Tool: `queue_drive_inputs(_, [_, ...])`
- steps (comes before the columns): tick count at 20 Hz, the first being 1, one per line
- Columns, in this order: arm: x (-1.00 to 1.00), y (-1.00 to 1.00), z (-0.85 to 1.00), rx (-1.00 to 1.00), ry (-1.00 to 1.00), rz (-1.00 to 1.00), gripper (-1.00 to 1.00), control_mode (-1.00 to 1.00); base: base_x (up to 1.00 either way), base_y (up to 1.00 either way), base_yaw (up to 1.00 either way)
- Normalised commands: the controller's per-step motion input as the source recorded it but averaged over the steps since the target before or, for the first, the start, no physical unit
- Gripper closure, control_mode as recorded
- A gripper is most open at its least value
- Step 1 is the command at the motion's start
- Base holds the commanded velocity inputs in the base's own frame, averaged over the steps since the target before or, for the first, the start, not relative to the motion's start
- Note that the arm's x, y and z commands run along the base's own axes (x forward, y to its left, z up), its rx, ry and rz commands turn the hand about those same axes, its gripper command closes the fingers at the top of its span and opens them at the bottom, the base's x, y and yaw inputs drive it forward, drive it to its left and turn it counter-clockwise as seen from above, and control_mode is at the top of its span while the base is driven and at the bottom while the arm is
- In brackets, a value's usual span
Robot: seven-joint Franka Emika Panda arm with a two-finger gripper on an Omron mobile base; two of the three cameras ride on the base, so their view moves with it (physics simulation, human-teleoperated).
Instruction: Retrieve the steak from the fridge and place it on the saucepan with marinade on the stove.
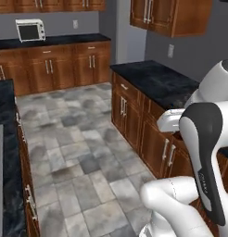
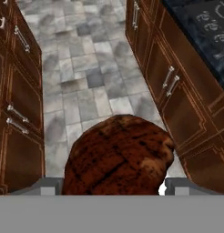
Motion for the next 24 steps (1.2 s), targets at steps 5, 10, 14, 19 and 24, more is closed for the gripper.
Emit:
queue_drive_inputs(5, [0.0, 0.0, 0.0, 0.0, 0.0, 0.0, 1.0, 1.0, 0.92, 0.3, -0.57])
queue_drive_inputs(10, [0.0, 0.0, 0.0, 0.0, 0.0, 0.0, 1.0, 1.0, 0.7, 0.71, -0.71])
queue_drive_inputs(14, [0.0, 0.0, 0.0, 0.0, 0.0, 0.0, 1.0, 1.0, 0.38, 0.6, -0.8])
queue_drive_inputs(19, [0.0, 0.0, 0.0, 0.0, 0.0, 0.0, 1.0, 1.0, 0.27, 0.45, -0.86])
queue_drive_inputs(24, [0.0, 0.0, 0.0, 0.0, 0.0, 0.0, 1.0, 1.0, 0.35, 0.42, -0.84])
